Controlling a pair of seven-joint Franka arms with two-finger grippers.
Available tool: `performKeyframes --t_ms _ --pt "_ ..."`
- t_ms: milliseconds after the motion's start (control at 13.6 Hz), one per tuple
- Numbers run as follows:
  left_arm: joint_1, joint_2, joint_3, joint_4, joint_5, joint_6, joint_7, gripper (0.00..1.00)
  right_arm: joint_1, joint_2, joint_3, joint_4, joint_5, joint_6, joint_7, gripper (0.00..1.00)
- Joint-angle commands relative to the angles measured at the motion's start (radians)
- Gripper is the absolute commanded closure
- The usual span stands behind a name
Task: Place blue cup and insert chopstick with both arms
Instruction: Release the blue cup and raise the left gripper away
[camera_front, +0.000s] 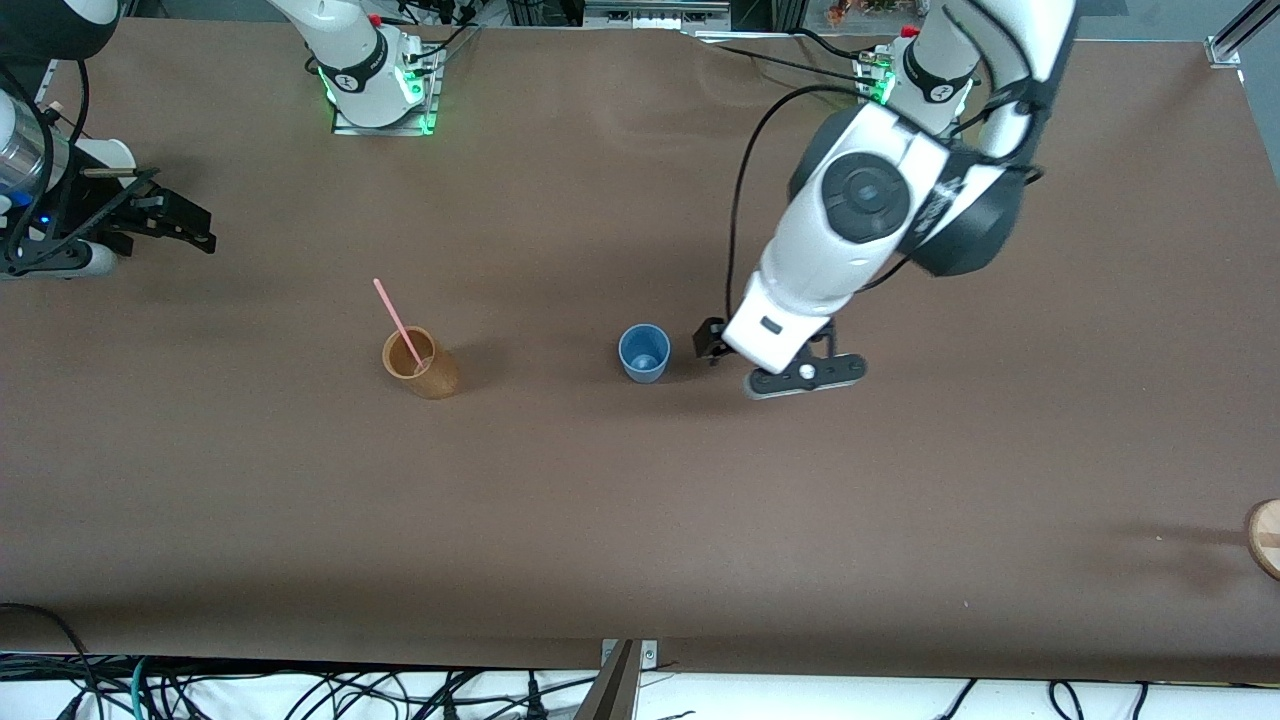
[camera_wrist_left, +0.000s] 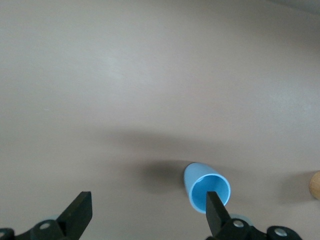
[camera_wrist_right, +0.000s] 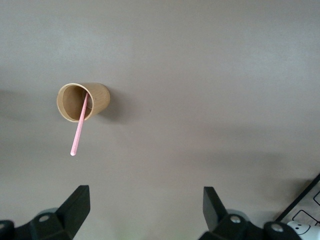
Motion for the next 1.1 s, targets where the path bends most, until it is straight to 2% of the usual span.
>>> performKeyframes --t_ms 0,220,514,734,1028 --pt "0.069 -0.096 -0.005 -0.023 0.015 -0.104 0.133 0.0 -0.013 -0.002 0.012 0.01 0.016 -0.011 -0.004 0.0" --pt "0.16 -0.162 -0.005 -0.028 0.026 -0.189 0.325 0.0 -0.002 -0.002 0.015 0.01 0.016 -0.013 -0.009 0.0" --pt "0.27 -0.219 -0.003 -0.037 0.028 -0.267 0.565 0.0 0.102 0.059 0.015 0.006 0.016 -0.039 0.006 0.0" --pt "0.32 -0.256 0.003 -0.042 0.057 -0.321 0.577 0.0 0.183 0.139 0.013 0.015 0.016 0.004 0.008 0.0" --pt "0.337 -0.289 -0.003 -0.085 0.083 -0.327 0.58 0.0 0.205 0.266 0.015 0.0 0.025 0.052 -0.004 0.0"
